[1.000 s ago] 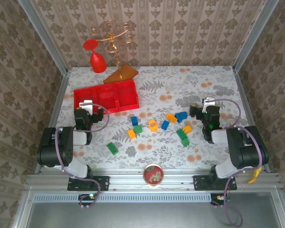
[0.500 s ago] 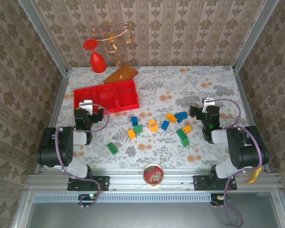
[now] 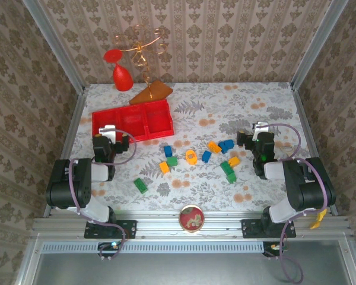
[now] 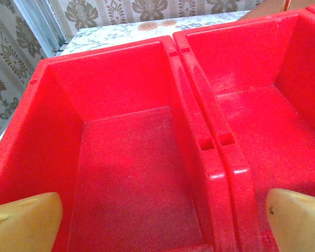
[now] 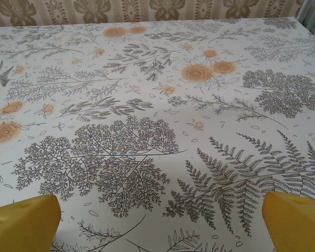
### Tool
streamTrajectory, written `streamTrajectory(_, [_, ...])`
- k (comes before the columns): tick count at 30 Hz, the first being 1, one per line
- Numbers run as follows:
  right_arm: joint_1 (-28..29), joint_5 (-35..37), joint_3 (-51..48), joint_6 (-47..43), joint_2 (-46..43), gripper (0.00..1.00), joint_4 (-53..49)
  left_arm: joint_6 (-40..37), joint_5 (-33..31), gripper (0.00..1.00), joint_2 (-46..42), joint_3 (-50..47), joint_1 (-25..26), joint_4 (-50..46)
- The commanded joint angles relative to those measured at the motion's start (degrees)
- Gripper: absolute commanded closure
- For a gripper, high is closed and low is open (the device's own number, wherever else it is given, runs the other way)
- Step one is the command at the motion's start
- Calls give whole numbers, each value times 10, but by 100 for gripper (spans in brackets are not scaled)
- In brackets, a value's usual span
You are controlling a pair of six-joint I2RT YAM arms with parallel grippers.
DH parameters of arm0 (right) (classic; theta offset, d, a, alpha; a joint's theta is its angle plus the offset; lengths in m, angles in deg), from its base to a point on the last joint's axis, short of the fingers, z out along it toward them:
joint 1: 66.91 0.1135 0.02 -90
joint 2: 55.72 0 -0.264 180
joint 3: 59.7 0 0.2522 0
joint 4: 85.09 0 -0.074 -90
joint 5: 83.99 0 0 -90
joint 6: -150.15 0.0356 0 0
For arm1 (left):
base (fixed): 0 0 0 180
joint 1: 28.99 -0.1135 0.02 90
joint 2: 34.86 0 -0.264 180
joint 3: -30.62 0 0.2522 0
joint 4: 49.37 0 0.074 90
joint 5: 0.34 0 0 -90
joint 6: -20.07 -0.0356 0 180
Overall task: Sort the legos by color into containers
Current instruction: Move the container to the top-center of the table.
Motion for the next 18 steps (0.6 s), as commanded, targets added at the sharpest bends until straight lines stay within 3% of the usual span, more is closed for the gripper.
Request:
streamTrajectory(1, [2, 13, 3, -2, -1, 0, 19, -4, 9, 0, 0, 12, -2, 1])
streamTrajectory(11, [2, 19, 13, 0, -13, 0, -8, 0, -2, 0, -40, 0, -2, -7])
streamTrajectory(18, [4, 34, 80, 5, -69, 0, -174, -1, -15, 0, -125, 5, 4, -87])
